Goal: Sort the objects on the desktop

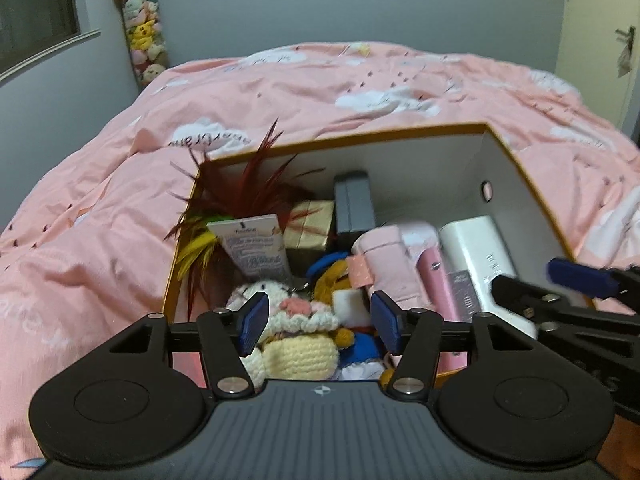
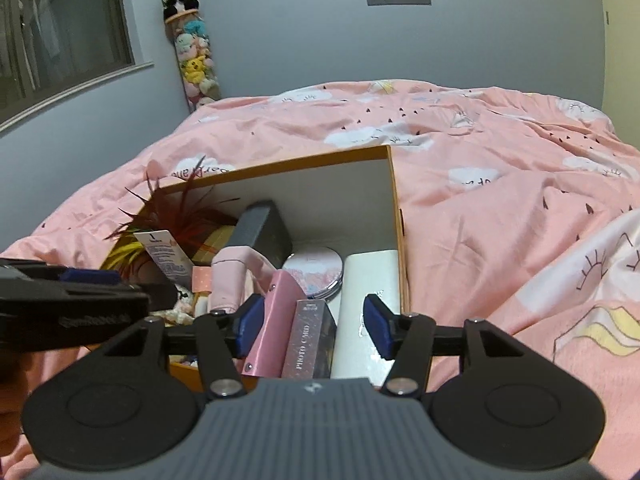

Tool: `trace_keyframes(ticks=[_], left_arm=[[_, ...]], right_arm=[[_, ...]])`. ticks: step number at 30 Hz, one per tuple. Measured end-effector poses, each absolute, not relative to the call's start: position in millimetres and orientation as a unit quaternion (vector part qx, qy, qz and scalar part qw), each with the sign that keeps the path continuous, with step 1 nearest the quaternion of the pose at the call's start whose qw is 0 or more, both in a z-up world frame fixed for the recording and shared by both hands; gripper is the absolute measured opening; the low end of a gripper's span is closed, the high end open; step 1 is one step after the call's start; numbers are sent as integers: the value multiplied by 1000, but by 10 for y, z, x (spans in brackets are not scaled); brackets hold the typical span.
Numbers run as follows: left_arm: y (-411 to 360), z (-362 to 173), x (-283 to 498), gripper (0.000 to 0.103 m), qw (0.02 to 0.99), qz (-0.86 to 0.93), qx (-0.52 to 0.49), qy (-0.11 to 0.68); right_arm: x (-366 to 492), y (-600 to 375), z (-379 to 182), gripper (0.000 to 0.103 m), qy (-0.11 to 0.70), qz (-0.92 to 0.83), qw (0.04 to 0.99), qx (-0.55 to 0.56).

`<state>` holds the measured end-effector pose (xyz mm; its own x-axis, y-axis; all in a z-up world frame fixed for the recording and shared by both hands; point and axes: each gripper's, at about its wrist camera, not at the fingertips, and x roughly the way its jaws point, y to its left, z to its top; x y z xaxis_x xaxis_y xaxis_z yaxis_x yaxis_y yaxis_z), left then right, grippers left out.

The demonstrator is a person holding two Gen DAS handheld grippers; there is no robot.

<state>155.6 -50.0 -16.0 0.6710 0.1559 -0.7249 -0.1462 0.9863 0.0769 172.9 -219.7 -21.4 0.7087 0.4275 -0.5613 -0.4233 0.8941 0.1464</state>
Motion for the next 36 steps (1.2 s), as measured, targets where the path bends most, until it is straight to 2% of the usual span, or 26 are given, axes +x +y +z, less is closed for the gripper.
trace_keyframes(ticks=[7, 18, 24, 27, 36], left_arm=[[-430, -281, 1629, 66, 904, 105, -18, 415], [-251, -284, 1504, 67, 912, 79, -14, 402], [-93, -229, 1407, 67, 918, 62, -26, 392], [-8, -225, 1358, 67, 918, 50, -44, 391], [67, -151, 1216, 74, 923, 27, -58, 379]], right_arm=[[1775, -2193, -248, 62, 292, 245, 925, -2], [1637, -2003, -226, 62, 292, 200, 935, -15], [1515, -1912, -171, 69, 290, 178, 940, -21], [1452, -1813, -178, 69, 294, 169, 940, -42], [1265, -1623, -86, 69, 287, 167, 940, -81]])
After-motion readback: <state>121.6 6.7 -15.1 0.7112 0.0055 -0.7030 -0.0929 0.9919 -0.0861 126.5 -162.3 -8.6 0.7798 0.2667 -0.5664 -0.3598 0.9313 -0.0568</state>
